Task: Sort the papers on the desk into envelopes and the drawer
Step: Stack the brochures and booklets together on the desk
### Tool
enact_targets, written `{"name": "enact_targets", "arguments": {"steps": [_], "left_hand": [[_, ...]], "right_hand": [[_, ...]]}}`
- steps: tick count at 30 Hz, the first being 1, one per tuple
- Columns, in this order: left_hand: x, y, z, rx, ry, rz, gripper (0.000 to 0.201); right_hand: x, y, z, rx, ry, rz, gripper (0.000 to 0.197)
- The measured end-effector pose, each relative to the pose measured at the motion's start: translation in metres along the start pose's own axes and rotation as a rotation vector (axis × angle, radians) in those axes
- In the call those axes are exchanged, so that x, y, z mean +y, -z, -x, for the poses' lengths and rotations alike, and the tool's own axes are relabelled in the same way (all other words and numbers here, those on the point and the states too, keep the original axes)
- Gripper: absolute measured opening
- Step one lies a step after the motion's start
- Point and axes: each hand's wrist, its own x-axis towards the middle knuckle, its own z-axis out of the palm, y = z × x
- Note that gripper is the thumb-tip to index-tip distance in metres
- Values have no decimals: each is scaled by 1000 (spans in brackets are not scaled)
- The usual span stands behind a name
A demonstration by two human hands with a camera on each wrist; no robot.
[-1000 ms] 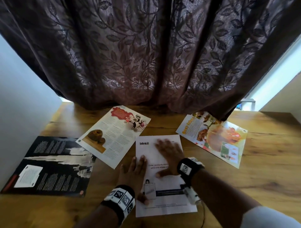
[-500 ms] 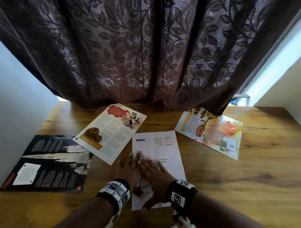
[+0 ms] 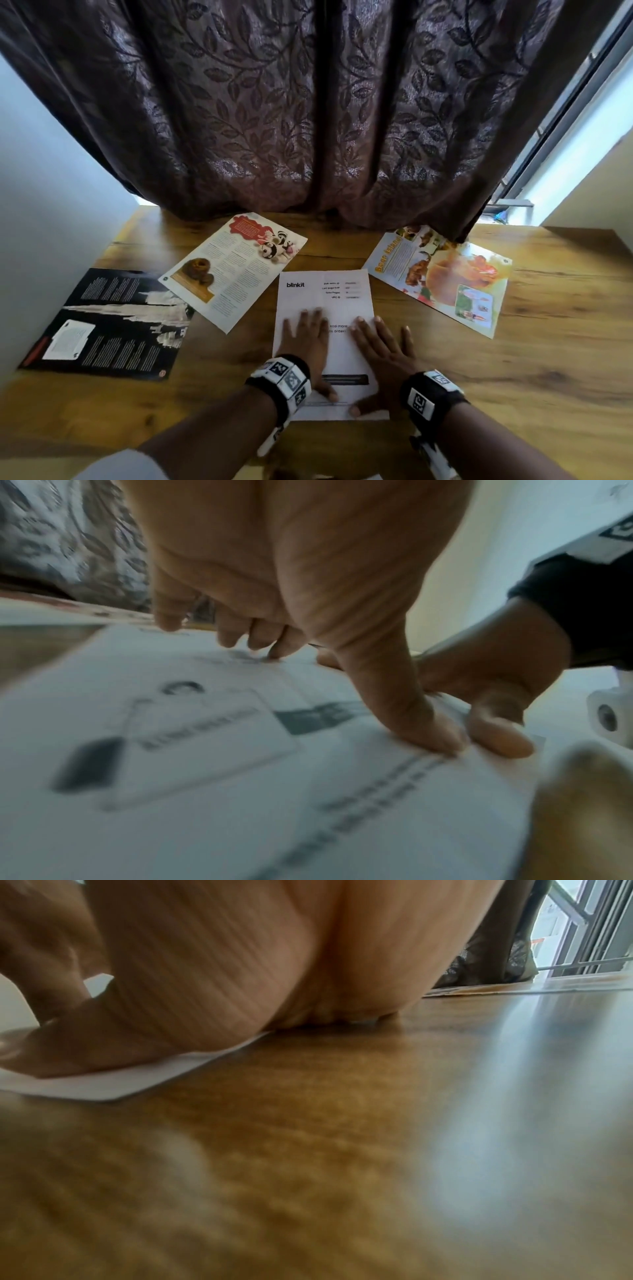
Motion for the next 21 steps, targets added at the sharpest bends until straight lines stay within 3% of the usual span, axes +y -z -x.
{"name": "enact_targets", "arguments": {"steps": [4, 14, 18, 21], "left_hand": [[20, -14, -9, 52, -83, 38, 155], [-62, -46, 23, 94, 51, 237, 147], [-69, -55, 40, 188, 62, 335, 124], [-94, -65, 59, 334, 177, 427, 100]], "right_hand": [[0, -1, -1, 21, 0, 9, 152], [3, 0, 2, 5, 43, -40, 149], [-1, 3, 4, 15, 35, -50, 148], [-6, 8, 5, -25, 8, -33, 150]]}}
